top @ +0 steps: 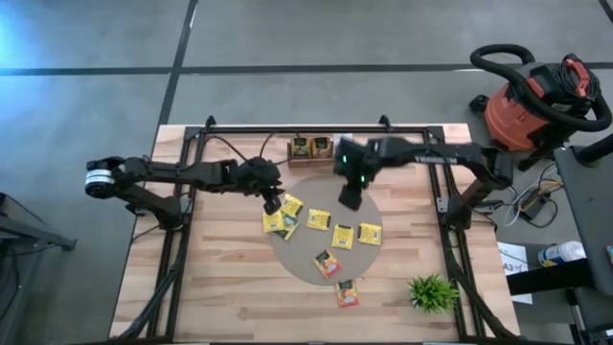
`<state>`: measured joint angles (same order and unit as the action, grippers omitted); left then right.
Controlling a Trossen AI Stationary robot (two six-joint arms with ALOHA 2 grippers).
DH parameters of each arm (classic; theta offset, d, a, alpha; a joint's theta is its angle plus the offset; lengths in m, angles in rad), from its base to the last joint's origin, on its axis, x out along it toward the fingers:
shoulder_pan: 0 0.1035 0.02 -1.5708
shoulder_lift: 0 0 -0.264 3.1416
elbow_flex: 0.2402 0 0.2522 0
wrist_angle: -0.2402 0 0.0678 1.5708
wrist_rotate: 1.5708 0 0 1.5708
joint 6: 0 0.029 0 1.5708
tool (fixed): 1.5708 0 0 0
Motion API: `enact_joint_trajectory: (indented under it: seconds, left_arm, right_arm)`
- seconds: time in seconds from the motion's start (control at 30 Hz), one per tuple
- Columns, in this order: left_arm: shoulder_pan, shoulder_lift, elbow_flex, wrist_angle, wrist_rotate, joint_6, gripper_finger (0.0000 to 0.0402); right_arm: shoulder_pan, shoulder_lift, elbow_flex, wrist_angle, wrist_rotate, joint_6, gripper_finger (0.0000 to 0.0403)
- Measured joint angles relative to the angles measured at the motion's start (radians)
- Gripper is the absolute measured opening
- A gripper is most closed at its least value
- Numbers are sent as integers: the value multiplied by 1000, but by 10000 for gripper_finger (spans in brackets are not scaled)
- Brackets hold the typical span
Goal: Pick & Place Tea
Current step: Put the bottom orange tea bag into the middle compartment of the wooden organizer
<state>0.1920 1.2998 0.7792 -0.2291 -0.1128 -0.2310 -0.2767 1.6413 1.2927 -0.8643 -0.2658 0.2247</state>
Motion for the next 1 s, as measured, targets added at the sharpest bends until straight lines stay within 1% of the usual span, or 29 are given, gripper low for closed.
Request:
enact_joint_trajectory:
  seconds: [0.1,0.23,0.4,0.5,0.57,0.63,0.77,0.87,1.0]
  left_arm:
    - [-30,1,0,1,3,0,129]
    - [-55,1,-1,3,4,5,129]
    - [-80,1,-16,26,7,0,129]
    - [-101,2,-34,62,53,-9,129]
    - [-120,2,-46,103,103,-15,129]
    - [-143,2,-54,150,135,-39,129]
    - [-194,2,-64,244,142,-107,129]
    - [-233,5,-63,295,136,-160,129]
    - [-296,28,-61,394,121,-310,129]
  right_arm:
    - [103,-37,-49,9,32,104,105]
    - [228,-71,-121,28,61,291,100]
    - [380,-78,-212,132,61,505,93]
    - [461,-79,-255,184,66,606,88]
    - [513,-79,-281,199,104,674,85]
    - [566,-84,-303,197,157,736,83]
    - [665,-90,-336,198,248,841,78]
    - [732,-91,-356,200,274,919,77]
    - [816,-90,-366,227,312,1001,81]
